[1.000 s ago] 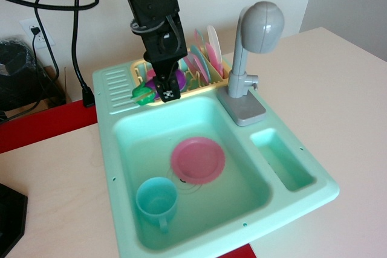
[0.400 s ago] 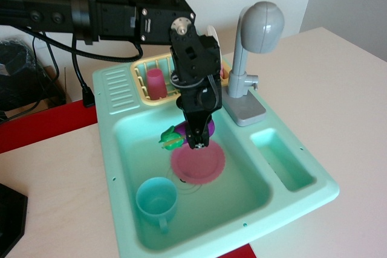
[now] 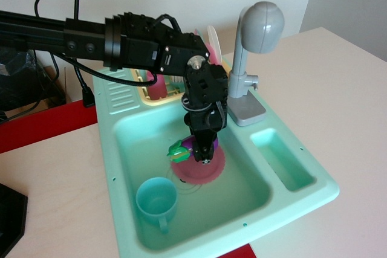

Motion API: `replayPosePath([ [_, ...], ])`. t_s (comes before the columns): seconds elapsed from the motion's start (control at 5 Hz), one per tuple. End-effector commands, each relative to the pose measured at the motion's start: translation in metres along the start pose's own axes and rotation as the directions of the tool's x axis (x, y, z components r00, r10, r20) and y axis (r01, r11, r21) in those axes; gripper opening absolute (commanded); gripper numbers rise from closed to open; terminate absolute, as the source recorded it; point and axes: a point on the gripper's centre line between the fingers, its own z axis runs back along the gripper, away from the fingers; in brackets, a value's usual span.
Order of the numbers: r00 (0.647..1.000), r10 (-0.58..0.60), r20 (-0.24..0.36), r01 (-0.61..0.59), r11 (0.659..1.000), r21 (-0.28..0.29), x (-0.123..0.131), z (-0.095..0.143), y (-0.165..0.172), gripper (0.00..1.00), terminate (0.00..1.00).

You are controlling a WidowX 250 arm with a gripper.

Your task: Put eggplant on plate

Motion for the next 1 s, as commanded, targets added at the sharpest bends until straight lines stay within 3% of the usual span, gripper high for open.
replayPosePath([
  [0.0, 1.000, 0.002, 0.025, -0.002, 1.000, 0.020, 0.010, -0.003, 0.002, 0.00, 0.00],
  [0.2, 0.999, 0.029, 0.018, -0.029, 1.000, 0.002, 0.009, 0.003, 0.003, 1.00, 0.00],
  [0.6, 0.993, 0.091, 0.069, -0.089, 0.996, -0.029, -0.008, 0.045, 0.019, 1.00, 0.00],
  [0.8, 0.986, 0.120, 0.113, -0.116, 0.992, -0.039, -0.011, 0.073, 0.028, 1.00, 1.00],
])
